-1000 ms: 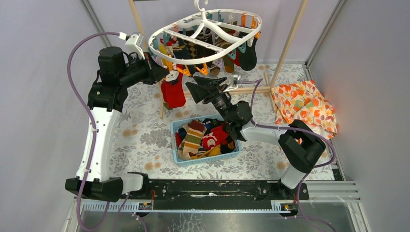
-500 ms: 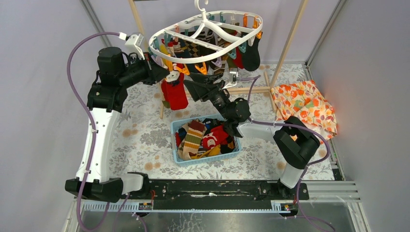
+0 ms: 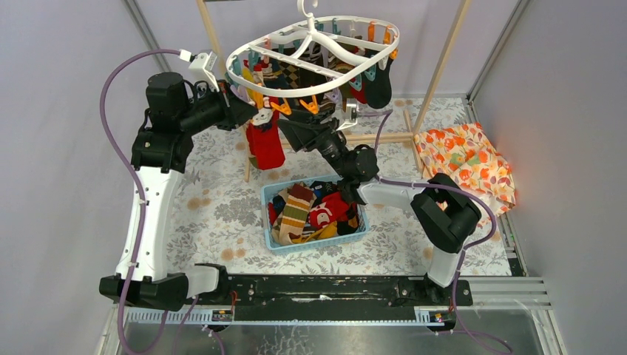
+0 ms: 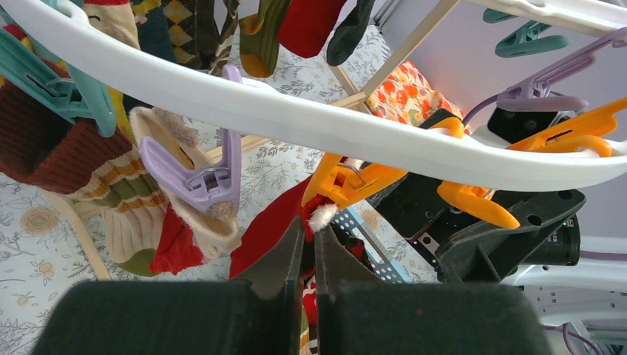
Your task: Clip the socks to the hanger
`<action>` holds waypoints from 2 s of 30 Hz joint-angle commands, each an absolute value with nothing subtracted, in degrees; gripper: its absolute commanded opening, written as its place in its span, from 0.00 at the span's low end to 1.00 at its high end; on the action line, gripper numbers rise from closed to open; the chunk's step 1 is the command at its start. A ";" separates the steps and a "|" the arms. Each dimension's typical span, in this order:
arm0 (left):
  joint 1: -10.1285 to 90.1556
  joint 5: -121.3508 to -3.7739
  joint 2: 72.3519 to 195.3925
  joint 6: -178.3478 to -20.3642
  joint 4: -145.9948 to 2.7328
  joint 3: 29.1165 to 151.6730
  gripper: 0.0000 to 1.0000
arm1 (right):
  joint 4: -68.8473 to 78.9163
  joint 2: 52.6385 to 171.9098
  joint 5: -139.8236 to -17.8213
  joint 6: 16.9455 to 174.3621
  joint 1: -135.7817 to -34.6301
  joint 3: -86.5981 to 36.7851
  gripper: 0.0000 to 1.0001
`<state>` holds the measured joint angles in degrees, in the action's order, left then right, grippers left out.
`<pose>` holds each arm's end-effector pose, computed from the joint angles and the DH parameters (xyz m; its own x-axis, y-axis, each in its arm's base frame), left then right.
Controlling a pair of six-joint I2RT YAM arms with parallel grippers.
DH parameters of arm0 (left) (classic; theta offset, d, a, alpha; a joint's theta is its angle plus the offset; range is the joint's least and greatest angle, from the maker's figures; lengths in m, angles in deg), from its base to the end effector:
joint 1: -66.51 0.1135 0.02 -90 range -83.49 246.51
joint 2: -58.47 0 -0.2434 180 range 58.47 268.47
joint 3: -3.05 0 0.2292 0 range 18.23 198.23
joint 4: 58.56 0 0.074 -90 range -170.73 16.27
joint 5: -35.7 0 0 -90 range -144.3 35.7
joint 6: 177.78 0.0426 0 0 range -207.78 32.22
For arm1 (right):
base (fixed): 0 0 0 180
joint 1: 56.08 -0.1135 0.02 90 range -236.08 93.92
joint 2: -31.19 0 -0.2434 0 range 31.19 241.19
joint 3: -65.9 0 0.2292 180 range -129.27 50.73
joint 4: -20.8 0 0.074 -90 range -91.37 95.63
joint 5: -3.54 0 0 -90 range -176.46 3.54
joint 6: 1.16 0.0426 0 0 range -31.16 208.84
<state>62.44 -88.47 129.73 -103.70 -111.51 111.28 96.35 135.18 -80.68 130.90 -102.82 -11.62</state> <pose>0.2277 -0.0402 0.4518 -0.4279 -0.1971 -0.8821 0.4991 0.7621 -0.4124 0.2438 0.2653 0.3355 -0.1312 0.8331 -0.5373 -0.9184 0.1019 0.3823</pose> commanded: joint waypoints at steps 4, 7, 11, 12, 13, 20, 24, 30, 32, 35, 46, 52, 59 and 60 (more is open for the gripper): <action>63.18 -89.65 128.60 -102.72 -111.05 111.84 0.02 | 103.80 134.52 -77.95 132.95 -101.66 -14.54 0.78; 63.27 -89.82 128.60 -102.59 -111.17 111.83 0.02 | 103.80 134.11 -77.45 134.05 -100.69 -14.39 0.78; 63.35 -90.10 128.69 -102.79 -111.13 112.00 0.02 | 103.89 134.62 -75.48 136.43 -99.44 -15.44 0.79; 63.35 -90.25 128.69 -102.85 -111.12 112.07 0.02 | 103.89 134.66 -74.97 136.77 -99.29 -15.72 0.79; 63.35 -90.25 128.71 -102.84 -111.12 112.13 0.02 | 103.95 134.68 -74.14 137.15 -99.16 -16.09 0.79; 63.47 -90.43 129.03 -102.96 -111.12 112.49 0.02 | 103.98 135.61 -67.10 140.13 -99.10 -20.95 0.80; 63.52 -90.47 128.93 -102.92 -111.15 112.60 0.02 | 103.96 136.22 -66.33 140.70 -99.09 -22.32 0.77; 63.70 -90.58 128.82 -102.88 -111.14 112.78 0.02 | 103.98 137.08 -65.47 141.94 -99.19 -21.97 0.75; 63.70 -90.68 128.80 -102.89 -111.13 112.77 0.02 | 103.98 137.23 -65.24 142.26 -99.16 -21.98 0.73; 63.83 -90.69 128.79 -102.81 -111.20 112.61 0.02 | 103.98 136.96 -65.29 142.00 -99.12 -21.97 0.62; 64.14 -90.60 128.56 -102.39 -111.63 112.75 0.22 | 103.89 133.18 -67.43 137.76 -99.23 -18.61 0.04; 64.72 -91.08 129.20 -100.09 -116.61 116.59 0.61 | 100.98 130.78 -69.36 133.93 -99.64 -15.46 0.00; 65.02 -94.04 127.39 -99.92 -120.32 119.56 0.73 | 87.85 125.82 -75.59 118.73 -103.49 -13.81 0.00; 65.02 -94.95 127.11 -100.55 -120.25 119.61 0.73 | 86.68 125.36 -77.00 116.64 -104.13 -13.71 0.00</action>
<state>64.53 -91.53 128.81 -100.66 -118.55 117.71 91.12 130.00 -71.00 128.17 -101.29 -13.65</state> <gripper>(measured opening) 0.729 0.152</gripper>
